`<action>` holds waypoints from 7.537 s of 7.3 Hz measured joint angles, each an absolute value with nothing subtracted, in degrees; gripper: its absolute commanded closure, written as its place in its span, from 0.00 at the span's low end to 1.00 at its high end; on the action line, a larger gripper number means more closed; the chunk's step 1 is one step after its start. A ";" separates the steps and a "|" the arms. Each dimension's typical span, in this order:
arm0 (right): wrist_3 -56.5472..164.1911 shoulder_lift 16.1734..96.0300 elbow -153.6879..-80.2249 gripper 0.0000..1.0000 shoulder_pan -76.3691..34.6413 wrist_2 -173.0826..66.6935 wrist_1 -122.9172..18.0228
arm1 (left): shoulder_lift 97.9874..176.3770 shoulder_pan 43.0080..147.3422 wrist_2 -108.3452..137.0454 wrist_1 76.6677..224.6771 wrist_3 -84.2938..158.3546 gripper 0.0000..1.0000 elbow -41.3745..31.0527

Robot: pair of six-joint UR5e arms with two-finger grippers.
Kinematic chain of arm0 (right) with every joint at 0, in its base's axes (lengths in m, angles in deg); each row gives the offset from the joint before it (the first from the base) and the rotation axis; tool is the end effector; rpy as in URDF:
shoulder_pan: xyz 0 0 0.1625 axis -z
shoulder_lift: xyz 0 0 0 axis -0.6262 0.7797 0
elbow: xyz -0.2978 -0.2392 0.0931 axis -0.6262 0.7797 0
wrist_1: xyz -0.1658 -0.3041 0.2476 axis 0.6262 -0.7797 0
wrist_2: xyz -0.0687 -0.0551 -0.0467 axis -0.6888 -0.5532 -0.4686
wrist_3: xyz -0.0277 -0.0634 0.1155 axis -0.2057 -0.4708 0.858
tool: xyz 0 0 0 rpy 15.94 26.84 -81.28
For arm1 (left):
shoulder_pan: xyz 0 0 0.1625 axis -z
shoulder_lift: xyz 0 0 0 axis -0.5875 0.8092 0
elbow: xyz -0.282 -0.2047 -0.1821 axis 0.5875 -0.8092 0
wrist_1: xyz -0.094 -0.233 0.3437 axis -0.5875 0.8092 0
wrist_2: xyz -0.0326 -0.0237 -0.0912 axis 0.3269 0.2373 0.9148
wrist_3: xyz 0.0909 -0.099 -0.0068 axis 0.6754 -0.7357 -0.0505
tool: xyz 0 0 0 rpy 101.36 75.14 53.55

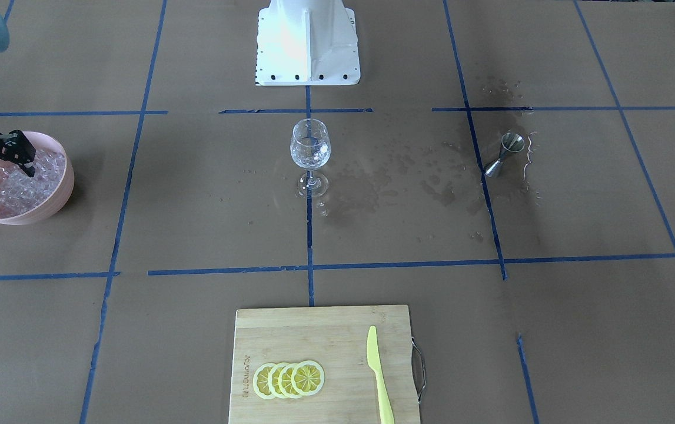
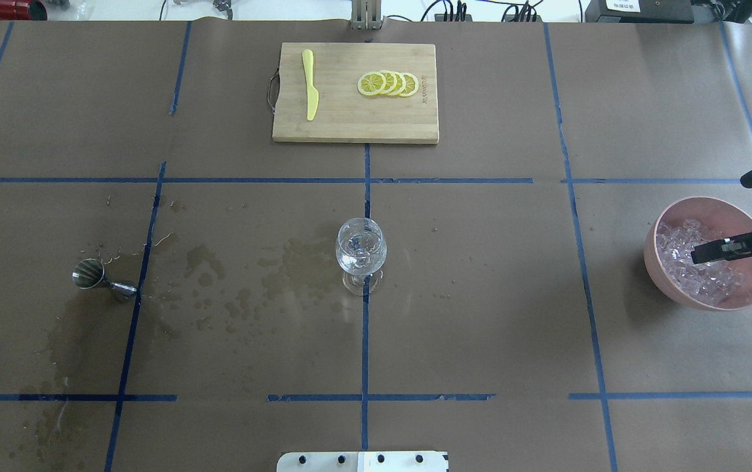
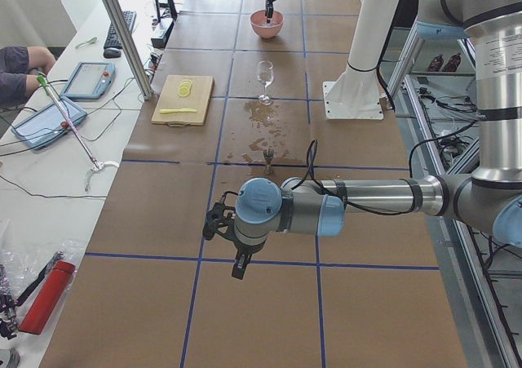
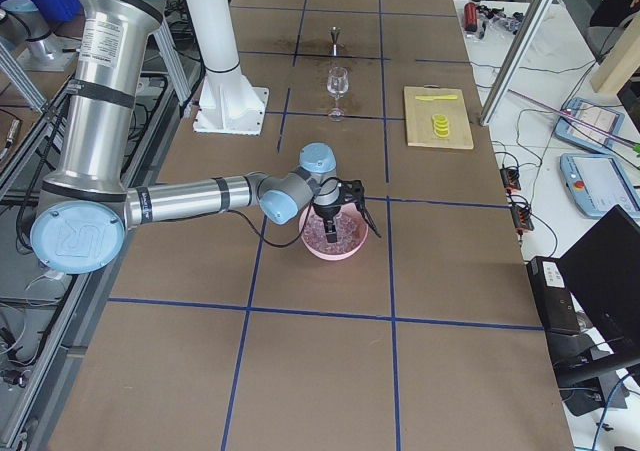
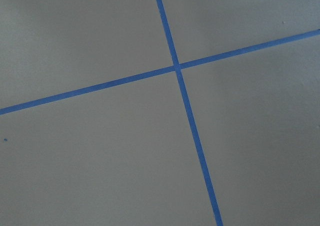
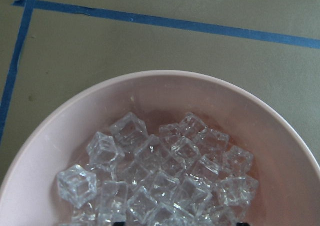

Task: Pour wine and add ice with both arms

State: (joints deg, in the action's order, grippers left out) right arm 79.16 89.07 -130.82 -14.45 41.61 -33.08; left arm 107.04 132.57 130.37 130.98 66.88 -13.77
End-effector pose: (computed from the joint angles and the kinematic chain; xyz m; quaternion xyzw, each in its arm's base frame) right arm -0.2236 -0.4166 0.5539 0.0913 -0.3698 -0.0348 0.9240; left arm -0.0843 -0.4336 0.6365 0.1198 0.3870 0.0877 0.9100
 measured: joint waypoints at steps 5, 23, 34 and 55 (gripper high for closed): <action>79.07 88.91 -130.64 0.35 -13.56 41.57 -33.03 | 107.04 132.57 130.37 131.10 66.88 0.00 -13.69; 79.70 75.84 -146.33 1.00 -15.08 42.41 -54.38 | 106.95 132.57 130.36 131.07 66.93 0.00 -13.78; 110.79 27.17 -134.96 1.00 10.80 22.68 -88.47 | 107.10 132.57 130.45 131.24 66.97 0.00 -14.20; 52.01 59.67 -132.98 0.00 -28.78 47.20 -78.25 | 106.49 132.66 130.51 130.70 66.93 0.00 -13.62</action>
